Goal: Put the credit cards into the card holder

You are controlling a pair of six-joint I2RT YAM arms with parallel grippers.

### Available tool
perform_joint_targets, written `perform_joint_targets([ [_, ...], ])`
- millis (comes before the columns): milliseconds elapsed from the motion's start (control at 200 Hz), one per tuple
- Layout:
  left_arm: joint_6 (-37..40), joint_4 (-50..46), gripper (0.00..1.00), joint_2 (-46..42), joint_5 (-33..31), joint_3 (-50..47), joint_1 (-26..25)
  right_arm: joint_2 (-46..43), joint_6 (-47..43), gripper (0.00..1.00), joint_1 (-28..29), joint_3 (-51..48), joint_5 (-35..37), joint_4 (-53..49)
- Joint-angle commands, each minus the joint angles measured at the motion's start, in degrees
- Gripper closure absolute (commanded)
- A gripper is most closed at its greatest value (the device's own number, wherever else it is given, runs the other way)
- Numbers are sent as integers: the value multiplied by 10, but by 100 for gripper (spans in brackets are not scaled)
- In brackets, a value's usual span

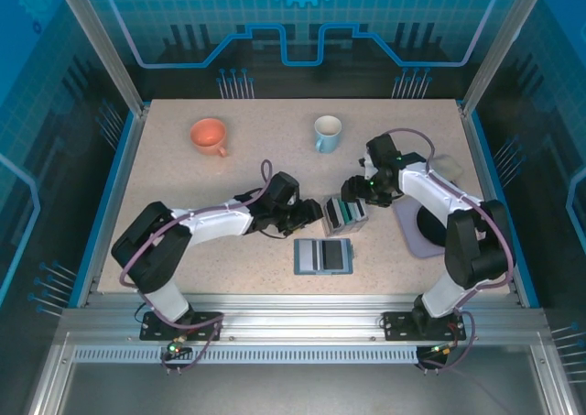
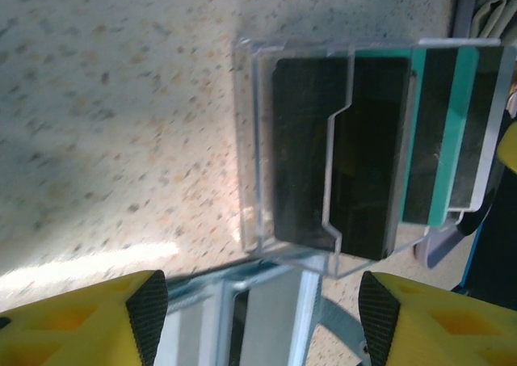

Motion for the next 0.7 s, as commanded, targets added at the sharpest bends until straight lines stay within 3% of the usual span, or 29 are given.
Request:
perform_joint_targets([
  [0,3,15,33,35,37,39,5,-33,-26,29,21,27,130,-54],
  [265,-17,33,39,98,52,79,22,-44,-40,57,64,24,105,-36],
  [470,-17,33,44,120,54,89,26,-11,-33,62,97,35,119,-39],
  [695,-23,50,43,138,66,87,26,22,-24,62,117,46,174,-54],
])
